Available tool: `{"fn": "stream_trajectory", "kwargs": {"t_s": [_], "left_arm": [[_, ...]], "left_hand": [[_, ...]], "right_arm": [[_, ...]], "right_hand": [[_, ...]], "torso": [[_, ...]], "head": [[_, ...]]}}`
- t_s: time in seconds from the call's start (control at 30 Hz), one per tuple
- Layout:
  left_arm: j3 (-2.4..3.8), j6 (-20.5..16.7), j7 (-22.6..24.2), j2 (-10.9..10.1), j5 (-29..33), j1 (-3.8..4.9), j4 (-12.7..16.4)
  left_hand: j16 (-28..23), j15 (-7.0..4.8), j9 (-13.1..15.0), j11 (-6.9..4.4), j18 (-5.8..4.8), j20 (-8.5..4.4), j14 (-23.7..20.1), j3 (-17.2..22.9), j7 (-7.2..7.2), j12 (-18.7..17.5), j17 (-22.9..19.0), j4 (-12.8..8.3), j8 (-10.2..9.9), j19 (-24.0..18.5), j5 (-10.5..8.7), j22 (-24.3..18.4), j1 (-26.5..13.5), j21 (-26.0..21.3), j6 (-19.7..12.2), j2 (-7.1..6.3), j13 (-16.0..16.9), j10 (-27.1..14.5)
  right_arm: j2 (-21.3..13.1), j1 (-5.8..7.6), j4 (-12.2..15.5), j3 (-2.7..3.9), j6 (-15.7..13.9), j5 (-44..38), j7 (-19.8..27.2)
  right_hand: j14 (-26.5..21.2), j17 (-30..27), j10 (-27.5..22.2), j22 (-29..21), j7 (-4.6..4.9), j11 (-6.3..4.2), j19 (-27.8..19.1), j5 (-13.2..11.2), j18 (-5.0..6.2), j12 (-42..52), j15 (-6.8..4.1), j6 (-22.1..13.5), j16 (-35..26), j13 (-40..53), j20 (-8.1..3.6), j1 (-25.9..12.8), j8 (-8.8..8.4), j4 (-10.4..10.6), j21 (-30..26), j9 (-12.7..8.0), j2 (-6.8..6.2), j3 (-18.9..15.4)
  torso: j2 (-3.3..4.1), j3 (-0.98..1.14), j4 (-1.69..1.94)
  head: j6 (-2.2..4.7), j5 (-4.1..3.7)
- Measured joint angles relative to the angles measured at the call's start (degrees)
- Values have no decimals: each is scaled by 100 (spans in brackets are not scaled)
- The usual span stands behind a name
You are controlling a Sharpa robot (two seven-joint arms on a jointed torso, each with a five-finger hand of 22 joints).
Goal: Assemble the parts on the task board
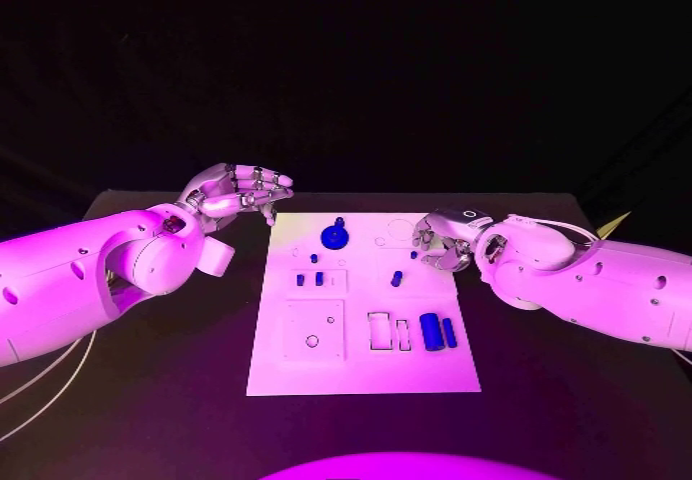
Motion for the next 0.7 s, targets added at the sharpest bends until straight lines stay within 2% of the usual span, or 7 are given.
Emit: {"fn": "stream_trajectory", "kwargs": {"t_s": [0.33, 0.4, 0.47, 0.57, 0.7], "left_arm": [[0, 1, 118, -11, 193, -1, 30], [0, 1, 127, -14, 208, -1, 30], [0, 1, 134, -17, 223, -1, 28], [0, 1, 141, -20, 238, -1, 24], [0, 1, 144, -21, 250, -1, 24]], "left_hand": [[0, 0, 5, 20, -2, 0, 0, -37, 0, 23, -11, 9, 0, 0, 0, -25, -30, -27, 0, -14, 5, -20], [0, 0, 5, 20, -3, 0, 0, -37, 0, 23, -11, 9, 0, 0, 0, -27, -30, -27, 0, -15, 5, -20], [0, 0, 5, 20, -3, 0, 0, -37, 0, 23, -11, 9, 0, 1, 0, -31, -30, -27, 0, -15, 5, -20], [0, 0, 5, 20, -3, 0, 0, -37, 0, 23, -10, 9, 0, 1, 0, -31, -30, -27, 0, -15, 5, -20], [0, 0, 4, 20, -4, 0, 0, -37, -1, 23, -10, 9, 0, 1, 0, -30, -30, -27, 0, -15, 5, -20]], "right_arm": [[140, -61, -108, 0, -8, -128, -37], [153, -63, -108, 0, -16, -135, -37], [166, -66, -107, 0, -24, -141, -37], [180, -68, -105, 1, -31, -143, -35], [203, -74, -111, 1, -34, -143, -32]], "right_hand": [[0, -1, 79, 75, 5, -6, 0, 46, 0, -22, 0, 117, 15, -61, 0, -43, -22, -69, 107, 0, 48, 69], [0, -1, 159, 127, -6, -11, 0, -34, 1, -22, 0, 177, 31, -95, 0, -21, -22, -116, 181, 0, 133, 138], [0, -1, 209, 184, -11, -20, 0, -101, 0, -46, 0, 236, 9, -120, 0, -1, -22, -132, 263, 1, 154, 211], [0, -1, 299, 241, -23, -31, -1, -101, 0, -46, 0, 311, 9, -148, 0, -22, -22, -183, 341, 16, 174, 263], [0, -2, 382, 276, -57, -72, 20, -101, 1, -65, 0, 396, 9, -179, -21, 8, -22, -246, 373, 47, 265, 358]], "torso": [[1, 7, -4], [1, 8, -3], [2, 7, -3], [2, 9, -7], [3, 10, -8]], "head": [[13, 23], [13, 26], [13, 27], [14, 31], [8, 33]]}}
